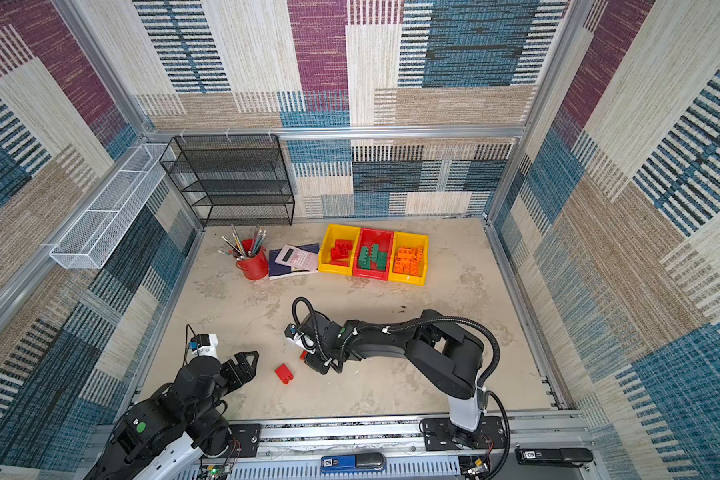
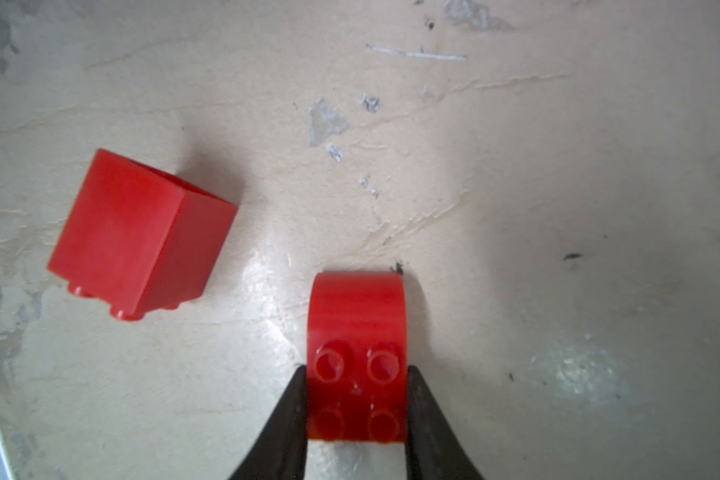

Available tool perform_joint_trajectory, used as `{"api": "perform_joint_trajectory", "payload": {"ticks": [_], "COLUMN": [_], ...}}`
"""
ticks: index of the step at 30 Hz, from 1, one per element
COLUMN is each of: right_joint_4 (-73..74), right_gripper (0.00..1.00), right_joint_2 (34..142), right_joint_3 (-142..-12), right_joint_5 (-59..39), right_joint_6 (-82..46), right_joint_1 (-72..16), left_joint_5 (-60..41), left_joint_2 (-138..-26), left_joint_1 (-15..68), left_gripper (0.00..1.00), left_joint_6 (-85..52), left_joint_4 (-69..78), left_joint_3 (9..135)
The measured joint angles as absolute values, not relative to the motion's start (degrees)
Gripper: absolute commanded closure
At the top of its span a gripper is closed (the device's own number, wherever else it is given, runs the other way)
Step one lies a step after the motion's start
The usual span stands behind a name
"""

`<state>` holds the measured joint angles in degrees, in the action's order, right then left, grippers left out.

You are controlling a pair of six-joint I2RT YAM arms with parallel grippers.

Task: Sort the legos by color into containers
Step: 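Carry the red brick into the red-brick bin with the right gripper while the left approaches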

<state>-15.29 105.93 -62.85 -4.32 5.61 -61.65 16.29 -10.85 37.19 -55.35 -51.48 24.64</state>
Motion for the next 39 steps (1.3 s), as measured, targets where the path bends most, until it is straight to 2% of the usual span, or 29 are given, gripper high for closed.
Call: {"api": "perform_joint_trajectory", "payload": {"ticks": [5,13,19,28,29,33,39], "right_joint_4": [-15.3,-15.1,-15.4,-18.1,-18.8,-20.9,-21.5], "right_gripper": [0.69,0.69,0.68,0.67,0.64,0.32,0.14], "right_joint_2": [104.9,106.4,112.4,127.1,128.6,132.3,128.7], "right_joint_3": [-65.0,-73.8,-83.9,-104.8,-106.7,-111.4,-109.7], "right_joint_5": [-2.2,5.6,9.8,10.0,10.1,10.0,7.7], "right_joint_6": [5.1,2.8,1.5,1.4,1.4,1.4,1.8], "right_joint_1": [-59.4,-48.6,-39.8,-33.3,-33.0,-32.6,-32.7], "left_joint_5": [16.3,16.1,14.9,13.3,13.1,12.6,9.5], "left_joint_2": [-13.8,-22.9,-30.5,-40.5,-41.1,-42.4,-43.7], "left_joint_1": [37.2,37.1,37.1,37.1,37.1,37.1,37.1], "left_gripper": [0.1,0.1,0.1,0.11,0.11,0.11,0.13], "left_joint_6": [-55.2,-52.7,-50.7,-49.1,-49.1,-49.1,-49.5], "left_joint_4": [-51.5,-49.0,-45.3,-42.2,-42.2,-42.2,-42.7], "left_joint_3": [26.7,31.0,33.2,35.9,36.0,36.5,36.5]}}
